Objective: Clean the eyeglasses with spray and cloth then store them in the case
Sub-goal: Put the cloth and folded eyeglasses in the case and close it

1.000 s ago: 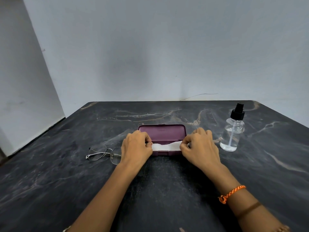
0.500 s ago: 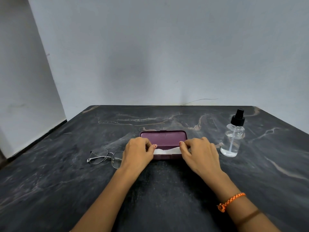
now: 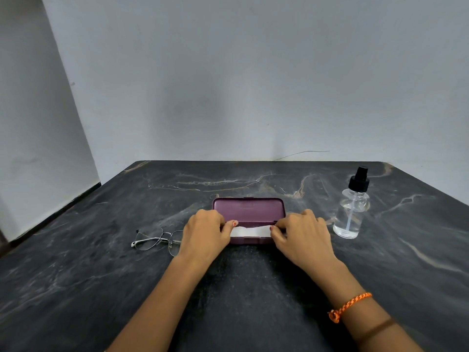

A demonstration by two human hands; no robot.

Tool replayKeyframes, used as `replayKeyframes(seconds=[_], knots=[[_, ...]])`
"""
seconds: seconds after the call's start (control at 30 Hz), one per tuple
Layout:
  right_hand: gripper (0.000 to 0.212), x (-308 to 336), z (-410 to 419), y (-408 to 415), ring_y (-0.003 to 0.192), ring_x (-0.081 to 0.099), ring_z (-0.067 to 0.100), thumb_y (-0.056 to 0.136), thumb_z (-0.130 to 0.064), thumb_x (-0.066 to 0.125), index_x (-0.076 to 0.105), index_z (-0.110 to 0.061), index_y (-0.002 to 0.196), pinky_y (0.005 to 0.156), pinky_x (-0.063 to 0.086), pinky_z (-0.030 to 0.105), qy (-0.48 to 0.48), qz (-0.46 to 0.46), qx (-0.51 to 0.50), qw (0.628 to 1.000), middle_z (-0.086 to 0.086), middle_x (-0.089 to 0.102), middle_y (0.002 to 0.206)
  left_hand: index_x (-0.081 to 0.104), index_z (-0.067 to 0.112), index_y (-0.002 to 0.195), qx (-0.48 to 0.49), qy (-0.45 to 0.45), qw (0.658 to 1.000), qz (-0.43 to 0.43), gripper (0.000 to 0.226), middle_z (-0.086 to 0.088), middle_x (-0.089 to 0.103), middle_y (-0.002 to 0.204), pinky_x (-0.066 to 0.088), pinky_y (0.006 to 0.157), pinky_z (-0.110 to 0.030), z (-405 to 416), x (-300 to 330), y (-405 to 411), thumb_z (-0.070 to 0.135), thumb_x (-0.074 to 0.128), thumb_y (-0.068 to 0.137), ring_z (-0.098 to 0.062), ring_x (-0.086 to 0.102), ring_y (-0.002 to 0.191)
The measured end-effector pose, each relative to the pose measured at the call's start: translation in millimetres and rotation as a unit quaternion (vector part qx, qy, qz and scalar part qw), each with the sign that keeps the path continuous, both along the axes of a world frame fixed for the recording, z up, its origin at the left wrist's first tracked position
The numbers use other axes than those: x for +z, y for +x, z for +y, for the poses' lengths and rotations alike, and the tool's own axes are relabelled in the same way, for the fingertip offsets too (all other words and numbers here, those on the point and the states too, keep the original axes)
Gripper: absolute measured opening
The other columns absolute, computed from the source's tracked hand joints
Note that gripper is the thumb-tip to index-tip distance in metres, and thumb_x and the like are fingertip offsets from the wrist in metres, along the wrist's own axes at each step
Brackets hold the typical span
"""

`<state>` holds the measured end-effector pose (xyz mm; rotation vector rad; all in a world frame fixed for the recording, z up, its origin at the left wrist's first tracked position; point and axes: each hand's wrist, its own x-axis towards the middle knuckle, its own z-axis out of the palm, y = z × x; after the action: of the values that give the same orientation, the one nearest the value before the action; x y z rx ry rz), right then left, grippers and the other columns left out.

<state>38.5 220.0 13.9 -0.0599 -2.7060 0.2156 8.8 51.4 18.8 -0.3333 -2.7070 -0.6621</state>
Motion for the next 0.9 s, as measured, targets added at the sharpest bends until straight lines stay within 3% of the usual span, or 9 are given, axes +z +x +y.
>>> replayKeyframes(seconds=[0.07,0.13,0.2,0.5,0.9], knots=[[0.034,0.1,2.3,-0.5,0.082,0.034,0.017,0.09,-0.029,0.039,0.07,-0.015,0.083,0.072,0.027,0.03,-0.006,-0.007,-0.003,1.0,0.001,0.066,0.086,0.068,0.001,0.069,0.003,0.003,1.0,0.004,0.039,-0.004,0.047,0.045,0.043,0.056,-0.028,-0.3,0.8,0.0,0.037,0.058,0.084,-0.02,0.045,0.048],[0.032,0.2,4.3,-0.3,0.082,0.033,0.018,0.088,-0.028,0.041,0.071,-0.016,0.085,0.072,0.027,0.03,-0.021,-0.009,-0.005,1.0,0.0,0.067,0.089,0.072,0.005,0.075,0.0,0.014,1.0,-0.003,0.03,-0.011,0.067,0.063,0.047,0.063,-0.028,-0.6,1.3,-0.6,0.033,0.064,0.08,-0.023,0.059,0.062],[0.03,0.0,5.5,-0.2,0.081,0.033,0.018,0.087,-0.026,0.042,0.071,-0.017,0.084,0.071,0.027,0.029,-0.034,-0.007,-0.004,0.999,0.0,0.068,0.089,0.073,0.007,0.077,-0.002,0.029,1.0,-0.012,0.021,-0.012,0.073,0.079,0.05,0.071,-0.029,-1.1,0.7,-1.6,0.028,0.069,0.076,-0.024,0.065,0.077],[0.029,-0.5,5.4,-1.1,0.082,0.035,0.018,0.086,-0.024,0.044,0.072,-0.017,0.085,0.07,0.029,0.029,-0.049,-0.001,0.002,0.999,0.001,0.07,0.088,0.072,0.01,0.075,0.007,0.064,0.998,-0.029,0.009,-0.01,0.072,0.08,0.053,0.075,-0.034,-2.0,2.0,-1.1,0.017,0.074,0.071,-0.023,0.064,0.078],[0.026,-0.9,-1.5,2.7,0.099,0.046,0.021,0.089,-0.03,0.047,0.068,-0.019,0.099,0.077,0.035,0.029,-0.075,0.06,0.03,0.995,0.0,0.066,0.101,0.071,0.017,0.075,0.0,0.06,0.998,0.012,0.014,0.0,0.073,0.08,0.046,0.064,-0.026,-0.8,0.6,1.2,0.031,0.068,0.076,-0.016,0.065,0.08]])
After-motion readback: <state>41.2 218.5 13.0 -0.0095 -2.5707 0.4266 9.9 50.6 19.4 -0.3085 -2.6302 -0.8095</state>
